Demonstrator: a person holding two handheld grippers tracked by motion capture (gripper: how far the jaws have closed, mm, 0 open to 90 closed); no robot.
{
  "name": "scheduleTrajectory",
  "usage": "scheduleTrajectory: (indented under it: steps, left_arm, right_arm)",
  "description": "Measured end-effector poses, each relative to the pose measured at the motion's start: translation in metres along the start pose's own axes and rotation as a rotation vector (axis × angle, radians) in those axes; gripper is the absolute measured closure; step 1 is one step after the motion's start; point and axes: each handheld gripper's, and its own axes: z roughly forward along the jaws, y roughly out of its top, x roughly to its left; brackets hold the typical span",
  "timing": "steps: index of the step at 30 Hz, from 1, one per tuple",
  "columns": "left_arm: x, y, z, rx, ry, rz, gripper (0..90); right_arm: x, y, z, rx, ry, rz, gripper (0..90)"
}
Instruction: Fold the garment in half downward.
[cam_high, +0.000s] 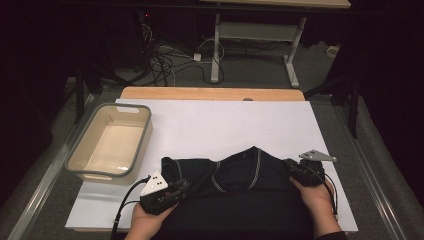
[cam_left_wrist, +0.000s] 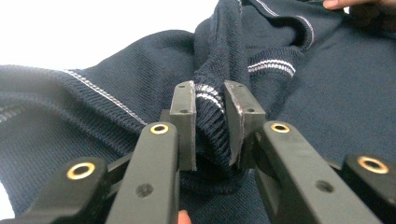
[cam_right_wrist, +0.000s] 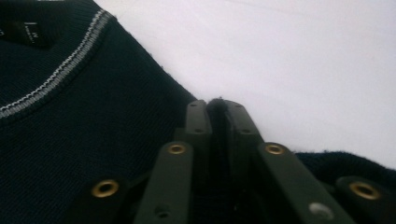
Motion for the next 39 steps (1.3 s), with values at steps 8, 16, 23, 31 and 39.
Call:
scheduleTrajectory:
  steps: [8, 16, 23, 31, 39]
  left_arm:
    - [0.000, 0.000, -0.002, -0.018, 0.008, -0.003, 72.8]
    - [-0.006, 0.008, -0.019, -0.059, 0.020, 0.027, 72.8]
    - [-0.015, 0.006, -0.031, -0.055, 0.009, 0.044, 72.4]
    - [-0.021, -0.012, -0.037, 0.009, 0.004, 0.041, 70.3]
    - [-0.026, -0.033, -0.041, 0.075, -0.016, 0.011, 67.9]
  right_arm:
    - [0.003, 0.001, -0.025, -0.143, -0.025, -0.034, 84.4]
    - [0.010, -0.016, -0.066, -0.256, 0.006, -0.032, 84.3]
    - [0.017, -0.049, -0.097, -0.312, 0.030, -0.026, 83.9]
    - [0.023, -0.086, -0.114, -0.295, 0.047, -0.046, 83.6]
    - [0.026, -0.106, -0.114, -0.234, 0.066, -0.044, 83.6]
